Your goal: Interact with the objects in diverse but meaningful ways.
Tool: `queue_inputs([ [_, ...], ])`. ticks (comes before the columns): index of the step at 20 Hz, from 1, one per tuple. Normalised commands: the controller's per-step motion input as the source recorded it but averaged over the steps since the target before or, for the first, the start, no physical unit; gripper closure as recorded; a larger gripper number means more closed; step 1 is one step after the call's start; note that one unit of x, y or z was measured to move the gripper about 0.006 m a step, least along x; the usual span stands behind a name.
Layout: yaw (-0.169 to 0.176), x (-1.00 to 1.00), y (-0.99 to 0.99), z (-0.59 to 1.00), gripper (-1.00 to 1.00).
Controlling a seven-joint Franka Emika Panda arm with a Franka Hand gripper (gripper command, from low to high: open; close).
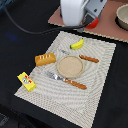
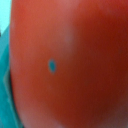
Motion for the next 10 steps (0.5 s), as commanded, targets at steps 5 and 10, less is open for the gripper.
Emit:
queue_inputs([
  [5, 0.137, 0.00, 0.78, -0.10, 1.00],
  [10, 0.119, 0.00, 0.80, -0.16, 1.00],
])
